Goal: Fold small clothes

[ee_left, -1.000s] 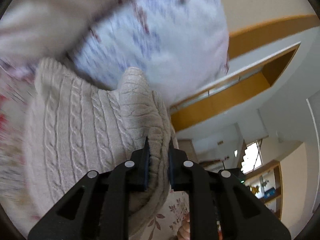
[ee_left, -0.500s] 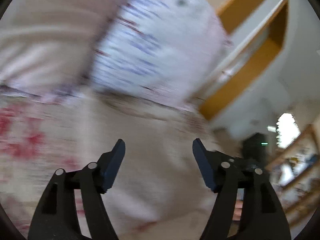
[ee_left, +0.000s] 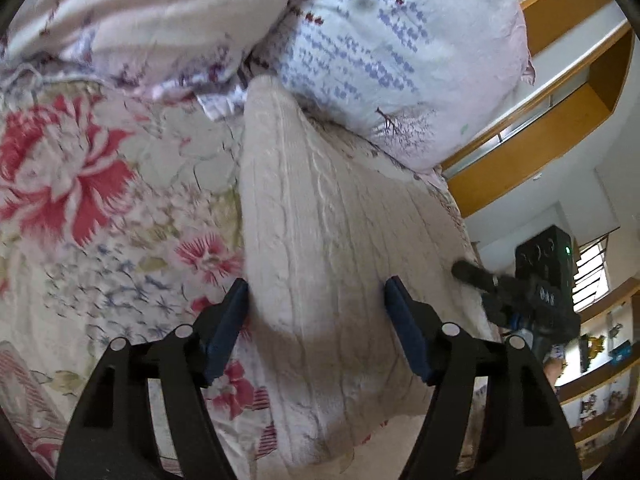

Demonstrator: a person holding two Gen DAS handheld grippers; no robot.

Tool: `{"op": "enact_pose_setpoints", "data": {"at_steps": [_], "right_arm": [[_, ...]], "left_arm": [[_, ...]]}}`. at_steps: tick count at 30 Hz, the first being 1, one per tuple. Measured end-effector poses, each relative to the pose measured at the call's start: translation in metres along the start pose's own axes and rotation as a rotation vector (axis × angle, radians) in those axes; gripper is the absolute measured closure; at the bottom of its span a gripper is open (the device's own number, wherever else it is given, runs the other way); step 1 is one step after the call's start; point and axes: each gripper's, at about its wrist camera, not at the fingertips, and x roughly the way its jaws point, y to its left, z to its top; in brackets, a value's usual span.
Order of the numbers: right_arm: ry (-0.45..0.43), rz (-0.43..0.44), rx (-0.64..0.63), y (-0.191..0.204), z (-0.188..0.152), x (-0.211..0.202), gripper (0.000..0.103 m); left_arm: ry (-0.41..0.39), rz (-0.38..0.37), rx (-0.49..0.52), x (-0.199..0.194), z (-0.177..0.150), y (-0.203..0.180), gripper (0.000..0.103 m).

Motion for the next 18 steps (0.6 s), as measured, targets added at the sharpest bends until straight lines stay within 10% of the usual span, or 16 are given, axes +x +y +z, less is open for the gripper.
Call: {"op": "enact_pose_setpoints", "data": {"at_steps": [4, 8, 18], "right_arm": [[-0.010, 0.005, 0.073, -0.010, 0.020, 0.014, 0.057], [-0.035, -0.074, 0.013, 0.003, 0.029, 0.018, 0.082], [-0.365, -0.476, -0.717, 0.150, -0.004, -0.024, 0.086]], "left_arm": [[0.023, -0.032, -0.019, 0.008, -0.006, 0.003, 0.034], [0.024, -0.049, -0.034, 0.005, -0.008, 0.005, 0.033], [0.015, -0.117, -0.061, -0.012, -0.011, 0.009, 0.030]]}}
